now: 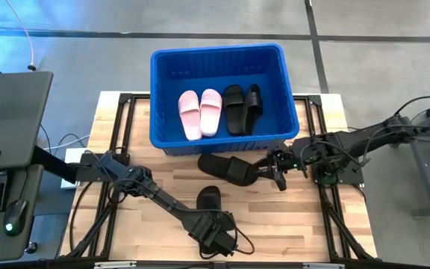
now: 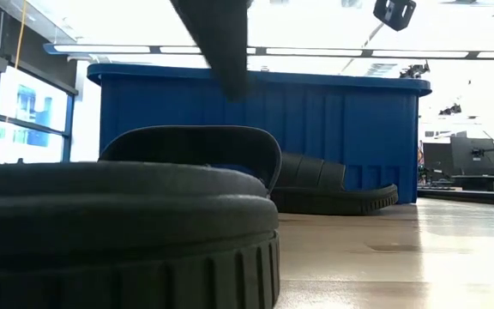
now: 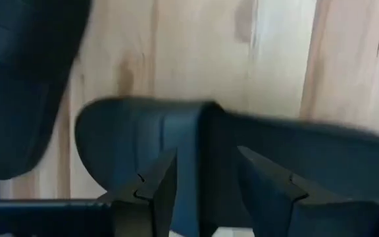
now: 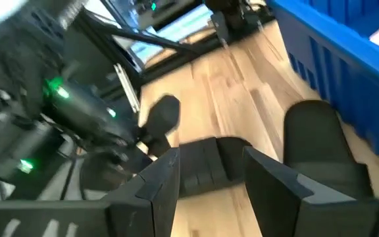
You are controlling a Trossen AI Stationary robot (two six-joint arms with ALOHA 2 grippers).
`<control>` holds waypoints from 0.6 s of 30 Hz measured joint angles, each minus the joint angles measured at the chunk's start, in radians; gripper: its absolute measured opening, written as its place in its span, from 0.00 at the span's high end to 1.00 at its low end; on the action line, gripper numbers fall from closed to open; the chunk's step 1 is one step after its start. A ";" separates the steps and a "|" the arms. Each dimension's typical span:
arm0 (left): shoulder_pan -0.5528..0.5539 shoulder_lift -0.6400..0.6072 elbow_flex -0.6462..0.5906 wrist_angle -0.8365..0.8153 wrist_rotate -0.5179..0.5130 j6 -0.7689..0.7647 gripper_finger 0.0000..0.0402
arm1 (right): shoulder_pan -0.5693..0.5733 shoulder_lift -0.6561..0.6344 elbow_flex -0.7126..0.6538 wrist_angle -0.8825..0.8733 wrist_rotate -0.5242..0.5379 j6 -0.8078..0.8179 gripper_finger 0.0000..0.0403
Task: Pick and place slides into bin
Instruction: Put the black slide into the blue container
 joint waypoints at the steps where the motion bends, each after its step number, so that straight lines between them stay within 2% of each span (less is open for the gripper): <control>1: 0.000 0.000 -0.002 0.007 -0.006 -0.007 0.65 | 0.003 -0.005 -0.002 -0.012 0.000 0.000 0.61; 10: 0.000 0.036 -0.013 -0.099 -0.052 -0.058 0.65 | 0.009 -0.019 -0.001 0.009 -0.001 0.000 0.61; 16: 0.020 0.073 -0.010 -0.113 -0.030 -0.055 0.65 | 0.009 -0.022 -0.001 0.031 0.001 0.000 0.61; 18: 0.021 0.085 -0.010 -0.123 -0.052 -0.080 0.65 | 0.009 -0.022 -0.001 0.035 0.001 0.000 0.61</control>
